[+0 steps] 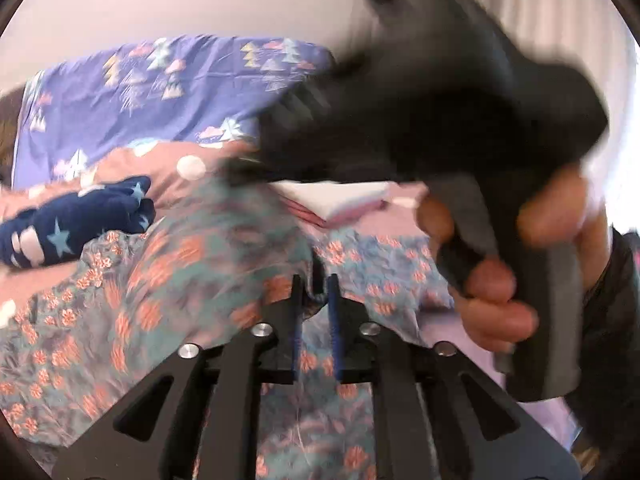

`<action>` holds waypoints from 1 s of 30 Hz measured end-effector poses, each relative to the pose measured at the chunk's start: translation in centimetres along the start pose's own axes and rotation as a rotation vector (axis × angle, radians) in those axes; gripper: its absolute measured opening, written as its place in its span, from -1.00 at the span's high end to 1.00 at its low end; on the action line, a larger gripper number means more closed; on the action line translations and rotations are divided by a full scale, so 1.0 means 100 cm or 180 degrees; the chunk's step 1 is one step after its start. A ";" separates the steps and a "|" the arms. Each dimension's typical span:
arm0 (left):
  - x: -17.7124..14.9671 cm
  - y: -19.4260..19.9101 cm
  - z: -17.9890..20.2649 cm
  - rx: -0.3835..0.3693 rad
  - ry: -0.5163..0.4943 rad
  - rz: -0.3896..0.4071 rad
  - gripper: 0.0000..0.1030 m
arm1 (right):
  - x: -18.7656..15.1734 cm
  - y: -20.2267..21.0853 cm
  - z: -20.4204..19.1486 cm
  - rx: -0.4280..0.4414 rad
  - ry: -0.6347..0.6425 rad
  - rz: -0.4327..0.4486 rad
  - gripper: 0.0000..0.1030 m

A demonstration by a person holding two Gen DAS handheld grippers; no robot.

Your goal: Fold small clothes

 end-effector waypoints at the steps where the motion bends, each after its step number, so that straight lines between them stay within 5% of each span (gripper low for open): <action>1: 0.000 -0.001 -0.010 0.0146 0.0123 -0.0046 -0.10 | 0.001 -0.008 0.017 -0.0230 0.0028 -0.0002 0.80; 2: -0.002 0.002 -0.017 0.0219 0.0211 -0.0033 -0.22 | -0.001 -0.017 0.031 -0.0376 0.0004 -0.0052 0.41; 4: -0.015 0.014 -0.034 0.0253 0.0281 0.0006 -0.27 | -0.016 -0.037 0.068 -0.0594 -0.0242 -0.0314 0.14; 8: -0.067 0.041 -0.094 0.0873 0.0372 -0.0122 -0.45 | -0.051 -0.039 0.095 -0.0273 -0.0551 -0.0409 0.18; 15: -0.150 0.106 -0.216 0.1913 0.0889 -0.0453 -0.45 | -0.091 -0.028 0.062 -0.0228 -0.0221 -0.0491 0.21; 19: -0.165 0.116 -0.236 0.1878 0.1060 -0.0523 -0.45 | -0.103 -0.049 0.058 -0.0393 -0.0179 -0.0698 0.28; 21: -0.165 0.109 -0.240 0.1789 0.1098 -0.0530 -0.43 | -0.106 -0.058 0.062 -0.0606 -0.0211 -0.0703 0.68; 23: -0.162 0.103 -0.252 0.1887 0.1110 -0.0492 0.20 | -0.103 -0.054 0.062 -0.0659 -0.0284 -0.0604 0.81; 24: -0.164 0.102 -0.261 0.1968 0.1188 -0.0558 0.83 | -0.102 -0.046 0.059 -0.0668 -0.0295 -0.0527 0.81; 27: -0.172 0.102 -0.274 0.1814 0.1512 -0.0533 0.83 | -0.105 -0.034 0.052 -0.0729 -0.0211 -0.0416 0.77; 30: -0.175 0.103 -0.270 0.1816 0.1478 -0.0511 0.83 | -0.120 -0.052 0.064 -0.0901 -0.0141 -0.0658 0.71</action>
Point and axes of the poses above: each gripper's, at about its wrist camera, not at the fingertips, and y roughly against the way its jaws point, z to its right, x to its top, the point moved 7 cm from there along -y, roughly the way its jaws point, and after that the axes turned 9 degrees about -z, right-handed, at the moved point
